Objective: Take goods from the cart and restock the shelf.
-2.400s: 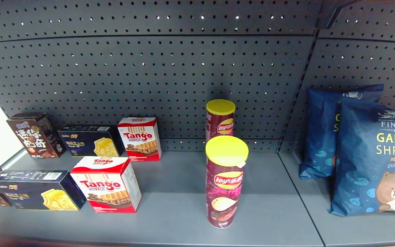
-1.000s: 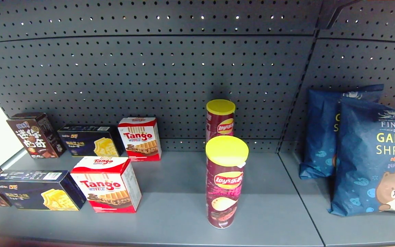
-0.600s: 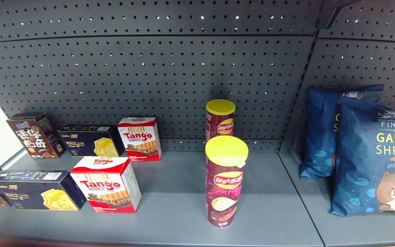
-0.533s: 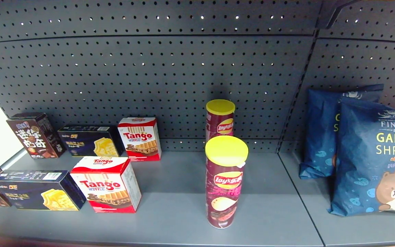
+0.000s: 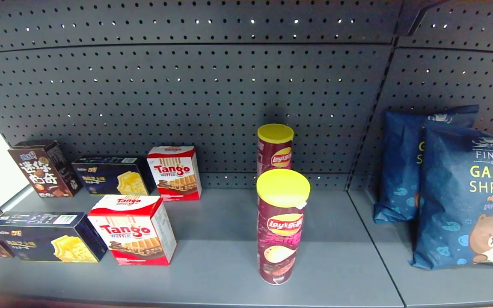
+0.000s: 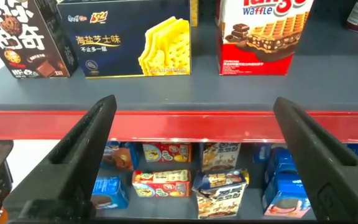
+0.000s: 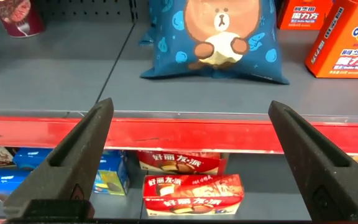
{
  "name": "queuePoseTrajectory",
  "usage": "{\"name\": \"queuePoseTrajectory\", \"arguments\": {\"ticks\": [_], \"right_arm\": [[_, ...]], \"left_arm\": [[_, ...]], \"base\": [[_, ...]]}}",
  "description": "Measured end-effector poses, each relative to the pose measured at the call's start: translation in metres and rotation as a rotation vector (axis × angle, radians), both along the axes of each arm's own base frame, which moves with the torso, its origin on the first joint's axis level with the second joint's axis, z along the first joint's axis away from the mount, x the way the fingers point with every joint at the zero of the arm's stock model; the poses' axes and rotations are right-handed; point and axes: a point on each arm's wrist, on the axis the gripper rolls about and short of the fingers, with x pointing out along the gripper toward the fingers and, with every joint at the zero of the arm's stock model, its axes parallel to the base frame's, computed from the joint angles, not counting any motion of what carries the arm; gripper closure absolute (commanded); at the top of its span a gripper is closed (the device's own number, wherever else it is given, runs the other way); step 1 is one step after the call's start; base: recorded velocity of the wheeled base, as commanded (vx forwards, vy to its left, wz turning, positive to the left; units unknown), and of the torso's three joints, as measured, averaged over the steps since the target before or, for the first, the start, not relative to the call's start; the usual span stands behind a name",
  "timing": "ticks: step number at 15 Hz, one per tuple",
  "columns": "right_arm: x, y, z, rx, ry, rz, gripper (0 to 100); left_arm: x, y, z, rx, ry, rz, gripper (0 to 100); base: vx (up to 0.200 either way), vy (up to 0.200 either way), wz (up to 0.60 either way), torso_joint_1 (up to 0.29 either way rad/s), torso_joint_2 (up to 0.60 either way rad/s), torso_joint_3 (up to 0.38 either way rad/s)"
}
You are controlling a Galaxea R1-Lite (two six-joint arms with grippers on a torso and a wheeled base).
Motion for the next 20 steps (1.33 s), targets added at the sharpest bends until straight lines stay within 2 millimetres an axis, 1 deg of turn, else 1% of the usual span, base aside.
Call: {"name": "queuePoseTrajectory", "arguments": {"ticks": [9, 11, 14, 20], "right_arm": [[-0.0002, 0.0000, -0.0001, 0.000, -0.002, 0.000, 0], [-0.0002, 0.0000, -0.0001, 0.000, -0.002, 0.000, 0], [-0.0002, 0.0000, -0.0001, 0.000, -0.002, 0.000, 0], [-0.0002, 0.0000, -0.0001, 0.000, -0.002, 0.000, 0]], "left_arm": [[0.0000, -0.0001, 0.0000, 0.010, 0.000, -0.006, 0], [0.0000, -0.0001, -0.0001, 0.025, 0.001, -0.006, 0], [0.0001, -0.0001, -0.0001, -0.010, 0.002, -0.004, 0], [0.0001, -0.0001, 0.0000, -0.009, 0.001, -0.005, 0]], "base": [[0.000, 0.000, 0.00, 0.000, 0.00, 0.000], [0.000, -0.200, 0.00, 0.002, 0.00, 0.002], [0.000, 0.000, 0.00, 0.000, 0.00, 0.000], [0.000, 0.000, 0.00, 0.000, 0.00, 0.000]]}}
